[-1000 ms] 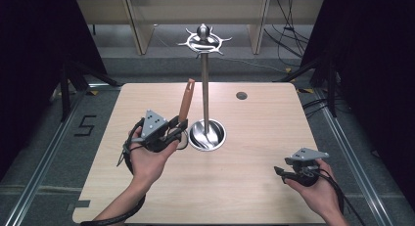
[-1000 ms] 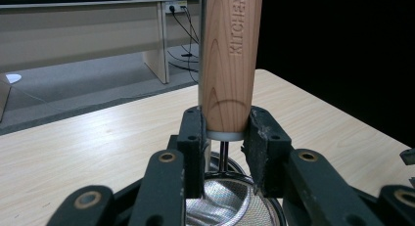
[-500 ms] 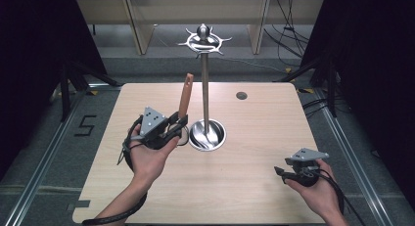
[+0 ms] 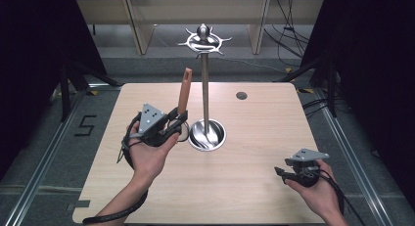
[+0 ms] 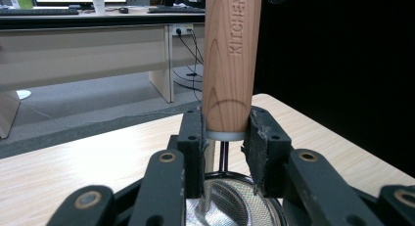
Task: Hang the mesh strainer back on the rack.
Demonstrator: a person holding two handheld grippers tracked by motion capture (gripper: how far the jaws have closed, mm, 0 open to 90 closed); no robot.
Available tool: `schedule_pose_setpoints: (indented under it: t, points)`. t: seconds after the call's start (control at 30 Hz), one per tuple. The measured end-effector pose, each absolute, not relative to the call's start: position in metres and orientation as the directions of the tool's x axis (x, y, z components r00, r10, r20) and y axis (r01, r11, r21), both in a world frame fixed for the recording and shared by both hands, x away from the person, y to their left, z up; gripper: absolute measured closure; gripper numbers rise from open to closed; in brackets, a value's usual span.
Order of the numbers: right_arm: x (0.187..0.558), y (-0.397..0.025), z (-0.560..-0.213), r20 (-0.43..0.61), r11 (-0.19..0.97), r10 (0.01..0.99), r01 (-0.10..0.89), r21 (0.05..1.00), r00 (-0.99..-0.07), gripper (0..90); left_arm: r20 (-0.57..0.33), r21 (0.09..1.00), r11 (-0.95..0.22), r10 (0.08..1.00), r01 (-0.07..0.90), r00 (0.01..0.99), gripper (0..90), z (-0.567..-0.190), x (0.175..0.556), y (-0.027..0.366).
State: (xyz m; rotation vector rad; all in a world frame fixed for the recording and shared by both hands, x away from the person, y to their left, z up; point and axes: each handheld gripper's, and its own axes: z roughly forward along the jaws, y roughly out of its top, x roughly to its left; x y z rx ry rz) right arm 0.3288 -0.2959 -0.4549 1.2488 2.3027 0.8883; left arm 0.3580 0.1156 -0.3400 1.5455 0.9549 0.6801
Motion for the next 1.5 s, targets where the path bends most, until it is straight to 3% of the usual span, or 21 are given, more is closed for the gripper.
schedule_pose_setpoints:
  t: [1.5]
  points:
    - [0.329,-0.296,-0.457,-0.040,0.423,0.837,0.597,0.681,-0.546,48.2,-0.081,0.992,0.020,0.867,0.128,0.492,69.5,-0.315,0.363,0.108]
